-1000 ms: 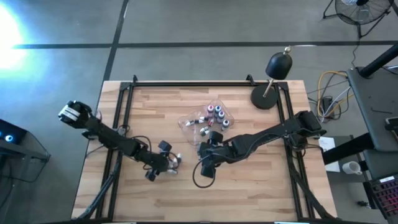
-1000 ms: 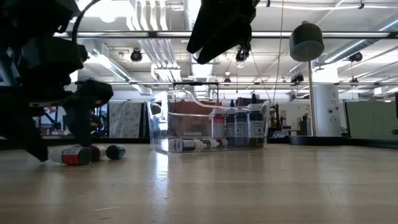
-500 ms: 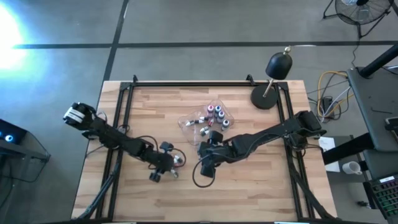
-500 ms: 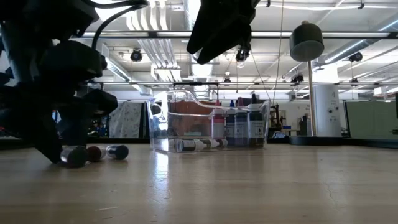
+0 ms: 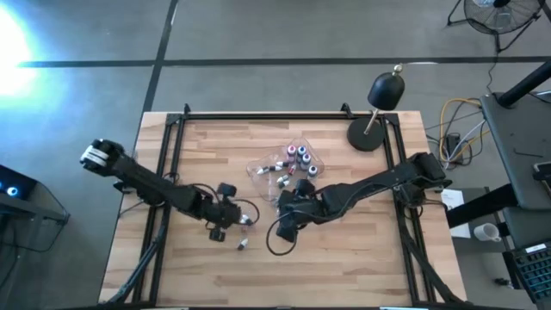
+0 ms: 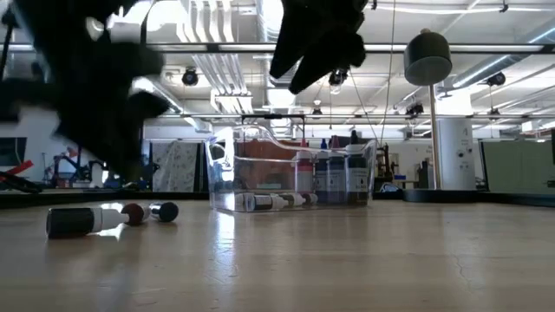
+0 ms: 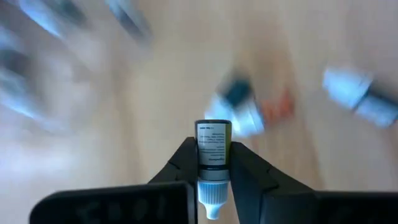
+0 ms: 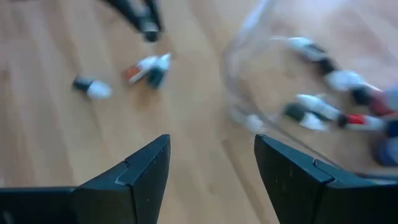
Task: Pick & Place food coloring
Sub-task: Put the small light green food coloring bottle into the transparent bin, then put the small purple food coloring bottle into the transparent bin
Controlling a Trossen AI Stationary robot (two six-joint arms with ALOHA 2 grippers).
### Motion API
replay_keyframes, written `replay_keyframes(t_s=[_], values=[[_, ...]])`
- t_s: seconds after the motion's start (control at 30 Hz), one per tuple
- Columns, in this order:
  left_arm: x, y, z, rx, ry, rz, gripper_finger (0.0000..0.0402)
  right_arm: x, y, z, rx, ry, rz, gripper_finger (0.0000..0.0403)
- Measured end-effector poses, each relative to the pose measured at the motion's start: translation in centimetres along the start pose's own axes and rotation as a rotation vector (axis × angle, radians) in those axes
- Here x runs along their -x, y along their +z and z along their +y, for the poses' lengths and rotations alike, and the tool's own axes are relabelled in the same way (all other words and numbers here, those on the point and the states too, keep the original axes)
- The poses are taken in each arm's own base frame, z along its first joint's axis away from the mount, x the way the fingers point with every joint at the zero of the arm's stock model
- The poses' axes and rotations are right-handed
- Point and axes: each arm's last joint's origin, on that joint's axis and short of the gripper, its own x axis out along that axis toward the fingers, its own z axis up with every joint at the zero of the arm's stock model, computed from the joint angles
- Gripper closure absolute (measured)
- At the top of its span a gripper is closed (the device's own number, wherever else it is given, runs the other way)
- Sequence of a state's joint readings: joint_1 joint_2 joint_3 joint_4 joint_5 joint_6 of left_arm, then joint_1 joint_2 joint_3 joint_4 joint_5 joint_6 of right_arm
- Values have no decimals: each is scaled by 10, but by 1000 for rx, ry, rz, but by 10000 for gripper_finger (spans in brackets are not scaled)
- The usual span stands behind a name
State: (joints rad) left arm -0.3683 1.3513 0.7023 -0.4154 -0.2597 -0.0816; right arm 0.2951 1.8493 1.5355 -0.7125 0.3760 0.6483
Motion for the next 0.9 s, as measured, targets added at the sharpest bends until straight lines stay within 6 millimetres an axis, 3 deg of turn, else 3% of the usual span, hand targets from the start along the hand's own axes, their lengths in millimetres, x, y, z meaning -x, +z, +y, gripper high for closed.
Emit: replay_keyframes(t_s=[0.13, 0.27, 0.37, 0.47, 0.6, 0.77, 0.9], values=[[40, 35, 20, 20, 136, -212, 368, 25, 3, -4, -39, -105, -98, 177], [61, 63, 54, 79, 449, -428, 364, 37, 3, -11, -20, -155, -125, 177], [51, 74, 85, 135, 486, -520, 360, 40, 5, -17, -10, -183, -123, 177], [33, 76, 105, 176, 447, -465, 332, 44, 5, -20, -12, -195, -114, 177], [34, 86, 106, 213, 448, -414, 277, 45, 0, -22, -7, -212, -77, 177], [72, 103, 105, 299, 410, -467, 242, 40, -3, -25, 4, -223, -36, 177], [89, 98, 106, 295, 397, -385, 240, 37, -2, -25, 12, -220, -27, 177]])
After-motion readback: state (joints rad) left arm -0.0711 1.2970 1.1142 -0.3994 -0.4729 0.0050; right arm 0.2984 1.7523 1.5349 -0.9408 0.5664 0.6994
